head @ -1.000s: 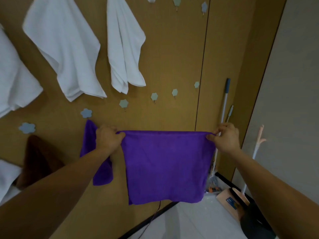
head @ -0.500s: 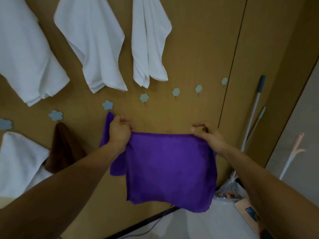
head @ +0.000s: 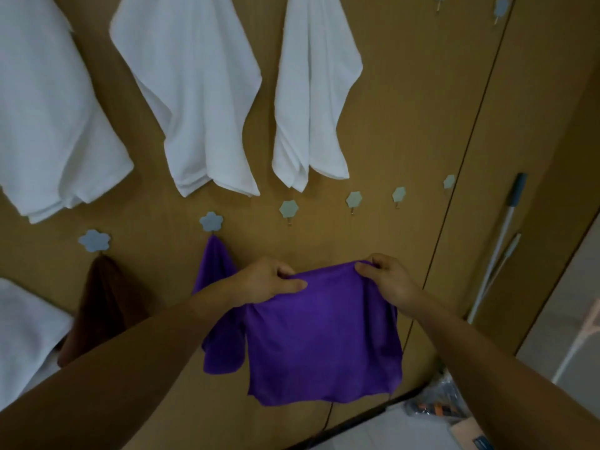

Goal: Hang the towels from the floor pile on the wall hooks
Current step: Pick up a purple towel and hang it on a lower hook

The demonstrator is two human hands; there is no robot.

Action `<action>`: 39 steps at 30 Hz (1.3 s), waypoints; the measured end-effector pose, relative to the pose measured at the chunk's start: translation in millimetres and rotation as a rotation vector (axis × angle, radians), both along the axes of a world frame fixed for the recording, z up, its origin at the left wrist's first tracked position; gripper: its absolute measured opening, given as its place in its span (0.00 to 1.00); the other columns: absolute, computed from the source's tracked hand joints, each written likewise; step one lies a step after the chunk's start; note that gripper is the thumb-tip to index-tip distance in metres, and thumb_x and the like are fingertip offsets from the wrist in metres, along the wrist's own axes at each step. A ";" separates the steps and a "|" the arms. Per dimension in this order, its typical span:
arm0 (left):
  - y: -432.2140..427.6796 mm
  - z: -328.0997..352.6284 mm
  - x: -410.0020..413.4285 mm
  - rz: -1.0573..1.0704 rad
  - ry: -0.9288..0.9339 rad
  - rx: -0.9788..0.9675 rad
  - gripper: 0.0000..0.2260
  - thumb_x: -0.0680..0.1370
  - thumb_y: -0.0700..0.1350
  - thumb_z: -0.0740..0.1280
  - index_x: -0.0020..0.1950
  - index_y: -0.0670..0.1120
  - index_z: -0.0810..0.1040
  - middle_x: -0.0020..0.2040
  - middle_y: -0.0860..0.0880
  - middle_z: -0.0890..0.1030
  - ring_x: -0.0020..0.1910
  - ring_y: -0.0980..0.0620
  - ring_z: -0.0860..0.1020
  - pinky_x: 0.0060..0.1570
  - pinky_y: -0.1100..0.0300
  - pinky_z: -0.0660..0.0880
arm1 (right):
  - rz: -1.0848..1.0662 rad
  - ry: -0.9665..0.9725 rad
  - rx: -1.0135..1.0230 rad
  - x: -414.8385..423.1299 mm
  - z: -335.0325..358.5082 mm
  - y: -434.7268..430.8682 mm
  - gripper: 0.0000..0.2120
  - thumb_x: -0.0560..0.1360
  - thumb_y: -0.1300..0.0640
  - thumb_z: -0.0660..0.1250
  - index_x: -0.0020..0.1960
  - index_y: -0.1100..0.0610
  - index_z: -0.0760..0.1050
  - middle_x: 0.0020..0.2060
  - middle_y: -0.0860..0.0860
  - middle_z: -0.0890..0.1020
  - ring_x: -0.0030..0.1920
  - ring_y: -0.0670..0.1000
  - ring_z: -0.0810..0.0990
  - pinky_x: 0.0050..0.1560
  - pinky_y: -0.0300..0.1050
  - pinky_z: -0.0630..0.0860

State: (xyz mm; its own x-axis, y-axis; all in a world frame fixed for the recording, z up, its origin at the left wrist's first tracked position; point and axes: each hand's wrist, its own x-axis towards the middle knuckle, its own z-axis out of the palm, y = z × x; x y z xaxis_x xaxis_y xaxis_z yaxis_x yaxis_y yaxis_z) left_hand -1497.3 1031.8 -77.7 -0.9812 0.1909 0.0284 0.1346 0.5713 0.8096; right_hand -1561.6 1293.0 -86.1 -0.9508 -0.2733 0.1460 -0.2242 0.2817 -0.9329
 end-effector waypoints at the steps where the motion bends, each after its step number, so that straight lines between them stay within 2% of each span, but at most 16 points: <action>1: -1.9 -0.9 -4.6 0.020 0.004 0.035 0.11 0.74 0.59 0.70 0.40 0.53 0.85 0.39 0.54 0.85 0.37 0.58 0.82 0.40 0.66 0.76 | -0.007 0.007 0.011 -5.4 -1.9 -5.0 0.09 0.78 0.56 0.67 0.42 0.60 0.74 0.38 0.55 0.78 0.39 0.52 0.75 0.42 0.46 0.71; 3: -5.0 -4.0 -15.1 0.088 0.017 0.127 0.15 0.76 0.58 0.67 0.37 0.51 0.83 0.34 0.54 0.82 0.33 0.58 0.79 0.37 0.65 0.75 | -0.012 0.013 -0.019 -15.7 -6.5 -15.8 0.10 0.79 0.55 0.65 0.42 0.58 0.73 0.38 0.53 0.78 0.40 0.50 0.75 0.41 0.45 0.71; 6: -9.0 -10.9 -33.8 0.215 0.089 0.207 0.14 0.78 0.55 0.65 0.34 0.53 0.80 0.32 0.56 0.80 0.33 0.60 0.78 0.35 0.67 0.74 | 0.041 0.026 -0.052 -32.5 -9.9 -32.7 0.09 0.78 0.53 0.67 0.49 0.59 0.76 0.44 0.51 0.81 0.44 0.48 0.79 0.45 0.39 0.74; 9: -10.6 -18.7 -55.8 0.341 0.242 0.093 0.10 0.80 0.50 0.63 0.40 0.51 0.77 0.37 0.55 0.79 0.37 0.59 0.76 0.36 0.73 0.71 | 0.168 0.005 -0.028 -55.1 -7.4 -47.0 0.12 0.70 0.49 0.76 0.49 0.55 0.80 0.43 0.45 0.85 0.44 0.43 0.83 0.43 0.34 0.78; 12: -11.5 -20.5 -73.7 0.436 0.331 -0.003 0.07 0.81 0.49 0.61 0.50 0.50 0.77 0.44 0.55 0.80 0.43 0.59 0.77 0.41 0.74 0.70 | 0.188 -0.012 -0.131 -83.8 -4.7 -63.4 0.10 0.67 0.53 0.79 0.45 0.55 0.82 0.40 0.46 0.86 0.41 0.44 0.84 0.42 0.37 0.80; 15: -14.1 -19.2 -85.7 0.549 0.415 -0.122 0.11 0.82 0.51 0.59 0.56 0.47 0.77 0.47 0.52 0.81 0.45 0.55 0.77 0.47 0.63 0.73 | 0.171 0.004 -0.200 -112.9 -2.5 -81.5 0.09 0.68 0.55 0.79 0.43 0.54 0.80 0.40 0.48 0.85 0.39 0.45 0.83 0.41 0.40 0.81; 19: -17.0 -15.9 -103.2 0.736 0.467 -0.223 0.14 0.82 0.52 0.57 0.52 0.44 0.76 0.40 0.50 0.79 0.41 0.51 0.78 0.41 0.60 0.70 | 0.209 0.055 -0.242 -143.8 -1.1 -107.0 0.07 0.69 0.57 0.77 0.42 0.52 0.79 0.39 0.47 0.83 0.36 0.39 0.81 0.38 0.34 0.79; 21: -17.4 -14.0 -112.3 0.837 0.471 -0.242 0.13 0.82 0.52 0.57 0.49 0.44 0.75 0.38 0.50 0.78 0.39 0.50 0.77 0.39 0.62 0.67 | 0.193 0.069 -0.278 -155.3 -0.6 -120.0 0.06 0.70 0.56 0.77 0.43 0.51 0.79 0.40 0.46 0.84 0.39 0.41 0.81 0.42 0.36 0.79; 23: -17.2 -11.1 -120.6 0.920 0.507 -0.230 0.13 0.82 0.51 0.58 0.51 0.44 0.76 0.41 0.48 0.80 0.38 0.53 0.75 0.38 0.61 0.67 | 0.145 0.116 -0.288 -166.3 0.3 -131.8 0.05 0.71 0.53 0.75 0.45 0.51 0.80 0.42 0.46 0.84 0.44 0.44 0.82 0.47 0.39 0.79; 25: -18.6 -9.7 -126.2 0.987 0.536 -0.217 0.12 0.81 0.51 0.59 0.54 0.44 0.77 0.42 0.49 0.80 0.37 0.55 0.74 0.36 0.61 0.67 | 0.080 0.206 -0.242 -175.5 -1.1 -141.0 0.06 0.72 0.51 0.74 0.45 0.51 0.79 0.41 0.44 0.83 0.44 0.43 0.81 0.47 0.37 0.77; 27: -21.7 -12.8 -129.6 1.023 0.493 -0.223 0.12 0.81 0.52 0.61 0.55 0.45 0.77 0.41 0.52 0.79 0.38 0.55 0.74 0.34 0.62 0.66 | 0.033 0.280 -0.163 -181.3 -7.2 -146.4 0.06 0.73 0.49 0.73 0.46 0.49 0.79 0.39 0.41 0.81 0.43 0.43 0.80 0.46 0.37 0.76; 30: -24.8 -24.0 -132.1 1.038 0.377 -0.230 0.12 0.80 0.55 0.62 0.52 0.47 0.76 0.39 0.53 0.78 0.38 0.54 0.76 0.30 0.62 0.66 | 0.018 0.286 -0.053 -187.0 -24.5 -148.7 0.09 0.73 0.47 0.72 0.49 0.50 0.78 0.42 0.44 0.82 0.45 0.46 0.80 0.50 0.44 0.78; 34: -23.0 -32.6 -135.4 1.026 0.310 -0.159 0.10 0.79 0.53 0.63 0.49 0.47 0.77 0.39 0.52 0.80 0.37 0.55 0.76 0.32 0.62 0.69 | -0.030 0.245 0.009 -189.0 -32.6 -147.0 0.11 0.72 0.46 0.72 0.47 0.51 0.75 0.41 0.45 0.81 0.42 0.47 0.79 0.47 0.45 0.77; 37: -15.1 -46.9 -145.2 0.899 0.046 0.021 0.09 0.79 0.46 0.66 0.43 0.42 0.79 0.39 0.47 0.80 0.39 0.51 0.77 0.39 0.60 0.74 | -0.034 0.234 0.055 -180.0 -34.6 -145.5 0.12 0.72 0.47 0.72 0.40 0.48 0.70 0.35 0.45 0.78 0.36 0.46 0.77 0.40 0.43 0.76; 39: -8.0 -55.4 -150.8 0.879 -0.093 0.110 0.11 0.79 0.44 0.66 0.37 0.45 0.75 0.35 0.49 0.76 0.38 0.52 0.75 0.39 0.62 0.73 | -0.018 0.239 0.169 -174.1 -40.3 -141.4 0.14 0.74 0.48 0.70 0.36 0.49 0.68 0.33 0.49 0.78 0.33 0.47 0.76 0.37 0.43 0.74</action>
State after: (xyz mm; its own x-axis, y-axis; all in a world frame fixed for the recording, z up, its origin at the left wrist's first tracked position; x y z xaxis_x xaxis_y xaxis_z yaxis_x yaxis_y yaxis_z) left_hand -1648.0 1023.8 -133.1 -0.7713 -0.6308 -0.0849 -0.3846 0.3557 0.8518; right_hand -1735.8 1151.6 -126.3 -0.8997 -0.2960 0.3207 -0.4258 0.4345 -0.7937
